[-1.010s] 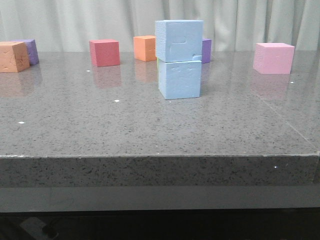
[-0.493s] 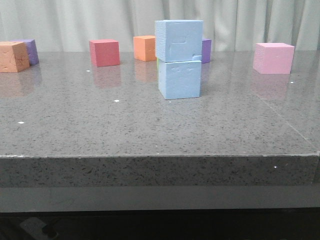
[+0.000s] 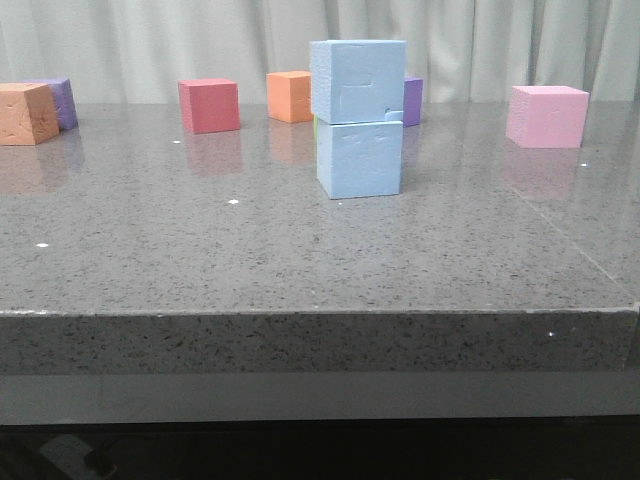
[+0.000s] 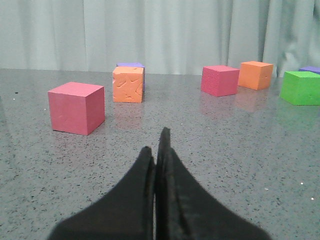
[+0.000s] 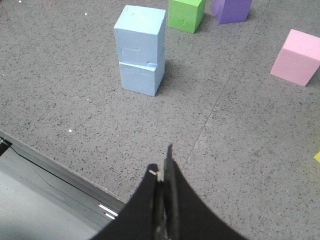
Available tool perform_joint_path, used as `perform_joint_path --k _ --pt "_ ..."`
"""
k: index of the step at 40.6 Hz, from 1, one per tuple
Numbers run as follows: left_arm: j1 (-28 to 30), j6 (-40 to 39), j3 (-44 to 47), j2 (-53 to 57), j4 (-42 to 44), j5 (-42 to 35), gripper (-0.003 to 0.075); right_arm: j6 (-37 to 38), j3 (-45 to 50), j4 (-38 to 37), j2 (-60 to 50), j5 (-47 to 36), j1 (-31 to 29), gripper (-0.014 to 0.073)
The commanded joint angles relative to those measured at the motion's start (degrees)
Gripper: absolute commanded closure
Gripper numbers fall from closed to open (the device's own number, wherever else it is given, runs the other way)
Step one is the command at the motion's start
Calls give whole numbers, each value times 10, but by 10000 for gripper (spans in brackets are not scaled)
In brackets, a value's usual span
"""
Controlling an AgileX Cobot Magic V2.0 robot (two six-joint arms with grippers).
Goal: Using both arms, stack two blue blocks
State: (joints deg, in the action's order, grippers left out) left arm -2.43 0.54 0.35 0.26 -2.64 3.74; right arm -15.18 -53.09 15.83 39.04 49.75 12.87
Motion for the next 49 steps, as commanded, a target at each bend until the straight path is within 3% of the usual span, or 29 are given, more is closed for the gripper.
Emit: perform_joint_path --k 1,35,41,49 --pt "-4 -1 1 11 -2 -47 741 -4 -12 10 -2 -37 -2 661" --pt "-4 -1 1 11 -2 -47 741 -4 -10 3 -2 -49 -2 661" --pt "-4 -1 1 11 -2 -47 741 -4 42 -14 -36 -154 -32 661" --pt "-4 -1 1 11 -2 -47 741 -4 196 -14 -120 -325 -97 660"
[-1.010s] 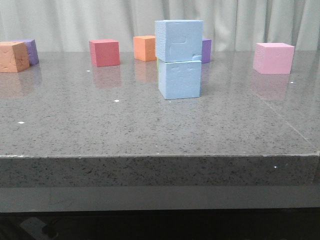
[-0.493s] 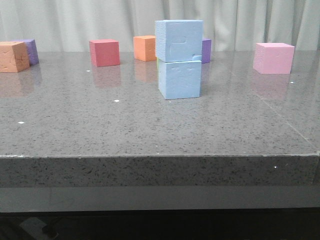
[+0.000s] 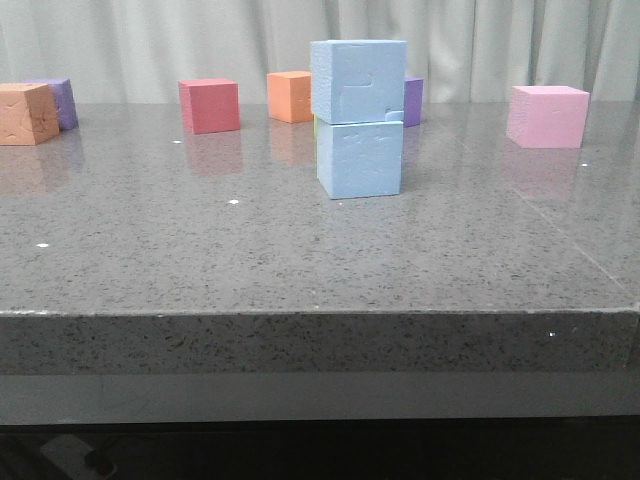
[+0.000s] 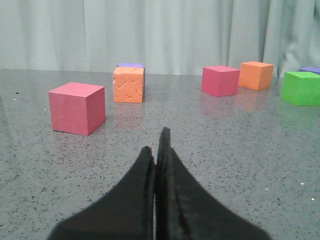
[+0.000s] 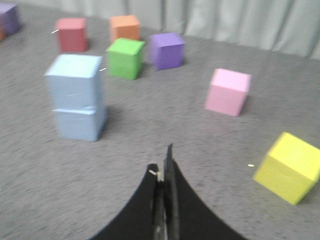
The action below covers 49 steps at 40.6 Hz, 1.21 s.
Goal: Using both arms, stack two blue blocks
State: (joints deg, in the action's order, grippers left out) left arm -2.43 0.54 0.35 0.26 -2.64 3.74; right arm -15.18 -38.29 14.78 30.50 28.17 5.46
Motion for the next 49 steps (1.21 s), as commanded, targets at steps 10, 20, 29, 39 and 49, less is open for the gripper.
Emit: perform_joint_path --k 10,20,29,39,49 --pt "-4 -1 1 11 -2 -47 741 -4 233 -1 -175 -221 -62 660" --pt "-4 -1 1 11 -2 -47 741 -4 344 9 -286 -245 -90 660" --pt "-4 -1 1 11 -2 -47 741 -4 396 17 -321 -282 -92 660" --pt "-4 -1 1 11 -2 -47 741 -4 395 17 -321 -274 -92 660" --pt "-4 -1 1 11 -2 -47 741 -4 395 39 -321 -273 -92 660"
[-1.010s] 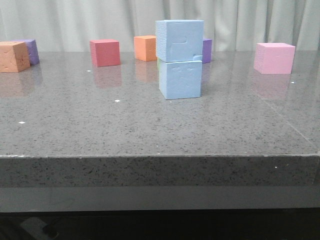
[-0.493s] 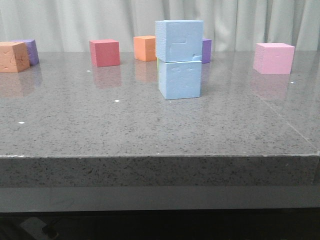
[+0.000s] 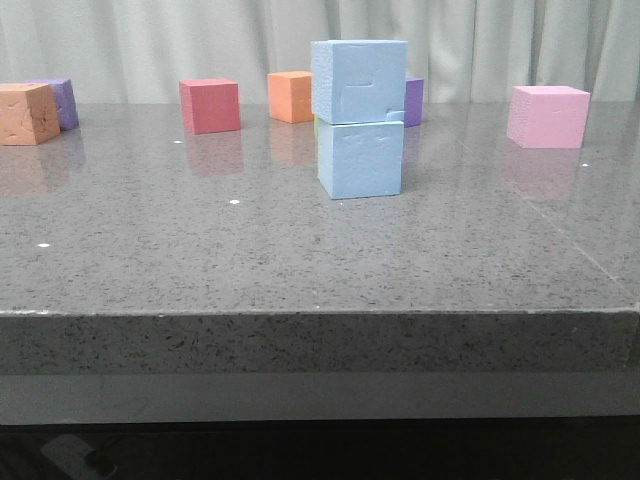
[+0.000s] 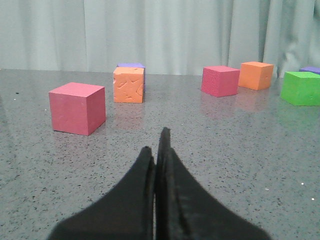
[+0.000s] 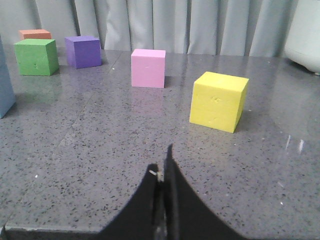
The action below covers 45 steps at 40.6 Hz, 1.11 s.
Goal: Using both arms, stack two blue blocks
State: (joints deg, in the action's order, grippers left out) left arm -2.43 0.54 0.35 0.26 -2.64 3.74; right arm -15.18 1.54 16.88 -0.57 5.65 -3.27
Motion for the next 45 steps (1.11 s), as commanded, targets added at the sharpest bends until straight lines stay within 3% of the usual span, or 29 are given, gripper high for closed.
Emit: perform_joint_path --k 1,7,15,45 --pt "-4 -1 1 11 -2 -47 741 -4 -3 22 -10 -48 -4 660" --pt "-4 -1 1 11 -2 -47 741 16 -3 -14 -11 -50 12 660" --pt "-4 -1 1 11 -2 -47 741 144 -3 -123 -11 -79 21 660" --pt "-4 -1 1 11 -2 -47 741 163 -3 -126 -11 -92 21 660"
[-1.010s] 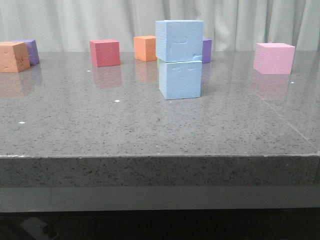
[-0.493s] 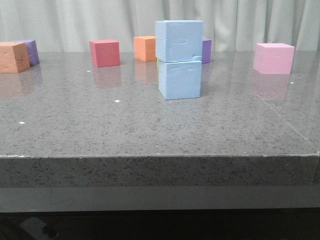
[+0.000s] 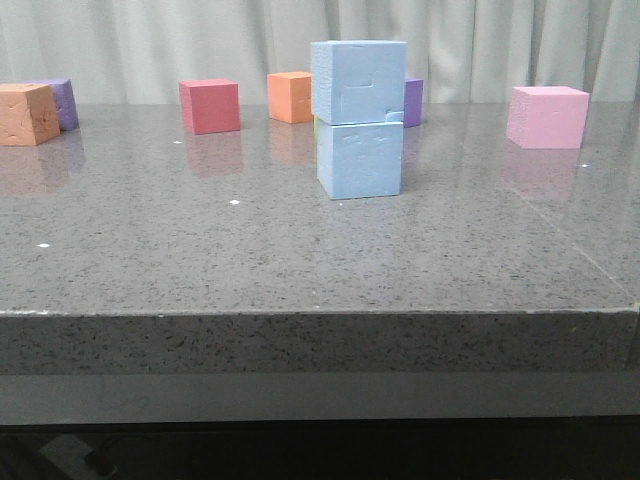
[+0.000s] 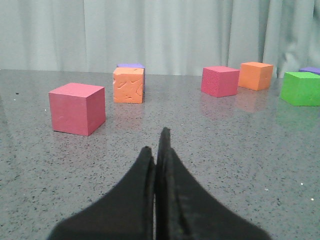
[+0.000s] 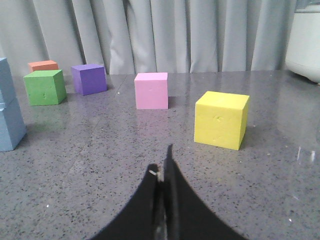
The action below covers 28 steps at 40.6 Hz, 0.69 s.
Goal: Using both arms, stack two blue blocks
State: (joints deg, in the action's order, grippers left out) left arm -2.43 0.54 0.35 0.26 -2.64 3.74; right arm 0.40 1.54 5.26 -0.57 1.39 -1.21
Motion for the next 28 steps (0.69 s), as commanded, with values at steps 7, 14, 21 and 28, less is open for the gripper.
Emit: perform_joint_path --k 7,14,21,28 --pt "-4 -1 1 11 -2 -47 741 9 -3 -15 -11 -50 0 660" --pt "-4 -1 1 11 -2 -47 741 34 -3 -17 -11 -49 0 660" --pt "-4 -1 1 11 -2 -47 741 34 -3 -47 -11 -48 0 660" --pt "-4 -1 1 11 -2 -47 741 34 -3 -47 -11 -49 0 660"
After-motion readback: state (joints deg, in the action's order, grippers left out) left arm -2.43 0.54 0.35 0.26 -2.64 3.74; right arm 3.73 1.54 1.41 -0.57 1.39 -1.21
